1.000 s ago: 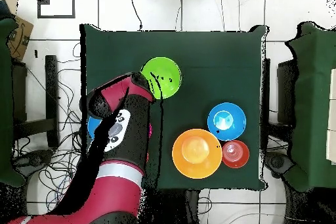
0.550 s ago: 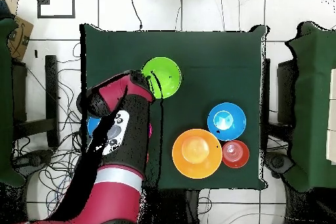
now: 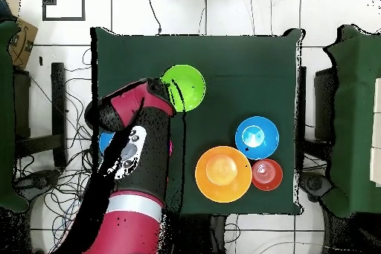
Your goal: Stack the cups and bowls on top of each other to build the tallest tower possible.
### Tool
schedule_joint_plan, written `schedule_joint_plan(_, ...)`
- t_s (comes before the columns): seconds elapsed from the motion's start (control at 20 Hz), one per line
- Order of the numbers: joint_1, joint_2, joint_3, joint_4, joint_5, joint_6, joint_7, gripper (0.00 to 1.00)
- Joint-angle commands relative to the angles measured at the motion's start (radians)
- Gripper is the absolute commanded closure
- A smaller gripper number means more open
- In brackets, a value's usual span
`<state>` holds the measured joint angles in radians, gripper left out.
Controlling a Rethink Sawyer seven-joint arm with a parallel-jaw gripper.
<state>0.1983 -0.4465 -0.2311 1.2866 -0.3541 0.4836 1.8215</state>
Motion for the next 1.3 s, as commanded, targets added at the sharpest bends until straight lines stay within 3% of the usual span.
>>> schedule_joint_plan(0.05,-0.042,-0.070,0.121,0.060,0.050,0.189,-0.028,0.00)
schedule_joint_plan(0.2,-0.047,-0.106,0.117,0.061,0.062,0.250,-0.046,0.00)
schedule_joint_plan(0.75,-0.089,-0.183,0.151,0.110,0.071,0.305,-0.103,0.00)
schedule_joint_plan(1.3,-0.282,-0.262,0.267,0.259,-0.011,0.227,-0.308,0.00)
